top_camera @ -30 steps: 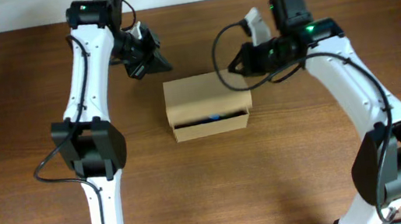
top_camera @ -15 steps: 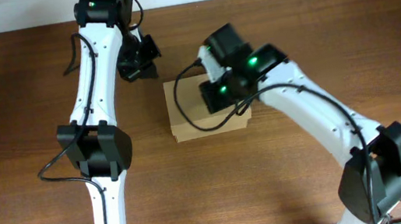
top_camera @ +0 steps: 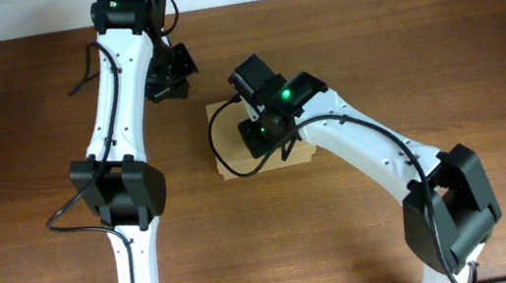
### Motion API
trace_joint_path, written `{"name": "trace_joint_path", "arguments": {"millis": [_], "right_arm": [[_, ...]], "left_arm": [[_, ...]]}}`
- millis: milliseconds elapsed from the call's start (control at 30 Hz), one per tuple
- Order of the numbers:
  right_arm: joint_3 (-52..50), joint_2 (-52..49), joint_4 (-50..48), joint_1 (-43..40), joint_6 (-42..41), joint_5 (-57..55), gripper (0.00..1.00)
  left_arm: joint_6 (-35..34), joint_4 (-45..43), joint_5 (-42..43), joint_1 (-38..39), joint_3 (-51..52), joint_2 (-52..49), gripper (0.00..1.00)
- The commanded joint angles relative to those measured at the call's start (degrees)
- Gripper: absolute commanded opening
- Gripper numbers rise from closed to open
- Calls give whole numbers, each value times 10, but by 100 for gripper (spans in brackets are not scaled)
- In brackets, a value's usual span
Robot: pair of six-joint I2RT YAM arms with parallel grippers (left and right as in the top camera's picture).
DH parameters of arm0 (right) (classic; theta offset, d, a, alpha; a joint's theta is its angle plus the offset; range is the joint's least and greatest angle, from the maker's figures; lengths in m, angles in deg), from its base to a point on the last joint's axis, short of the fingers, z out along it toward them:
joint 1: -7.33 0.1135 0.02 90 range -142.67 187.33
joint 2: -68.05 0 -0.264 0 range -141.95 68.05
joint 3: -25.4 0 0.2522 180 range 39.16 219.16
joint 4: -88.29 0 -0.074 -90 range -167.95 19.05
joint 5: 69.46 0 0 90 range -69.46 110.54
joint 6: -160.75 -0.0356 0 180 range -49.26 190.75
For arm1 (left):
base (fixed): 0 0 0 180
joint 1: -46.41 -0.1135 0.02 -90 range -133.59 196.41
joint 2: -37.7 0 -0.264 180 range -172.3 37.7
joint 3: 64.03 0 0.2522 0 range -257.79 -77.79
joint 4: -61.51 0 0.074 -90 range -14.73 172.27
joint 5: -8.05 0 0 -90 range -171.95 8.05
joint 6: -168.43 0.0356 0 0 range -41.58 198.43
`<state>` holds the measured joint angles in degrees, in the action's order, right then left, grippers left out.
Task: Pack container
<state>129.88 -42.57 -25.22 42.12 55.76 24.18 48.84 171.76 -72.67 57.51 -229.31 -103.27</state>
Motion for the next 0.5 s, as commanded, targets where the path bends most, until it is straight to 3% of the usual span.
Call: {"name": "trace_joint_path", "arguments": {"millis": [0,267,300,367,433,467], "right_arm": [[3,-37,4,5,-5,-26,4],[3,-56,9,16,-5,-23,4],[4,-52,11,16,-5,-22,15],[4,-38,11,16,-4,-22,43],[11,-21,15,16,2,-22,69],[16,-14,17,16,7,-21,87]], "left_arm": [[-4,2,-12,-3,-10,25,2],[-3,2,-12,-3,-10,25,2],[-4,2,-12,-3,-10,25,5],[-3,2,-12,-3,-10,27,31],[-3,2,-12,-3,-10,33,81],[-3,2,-12,-3,-10,38,100]]}}
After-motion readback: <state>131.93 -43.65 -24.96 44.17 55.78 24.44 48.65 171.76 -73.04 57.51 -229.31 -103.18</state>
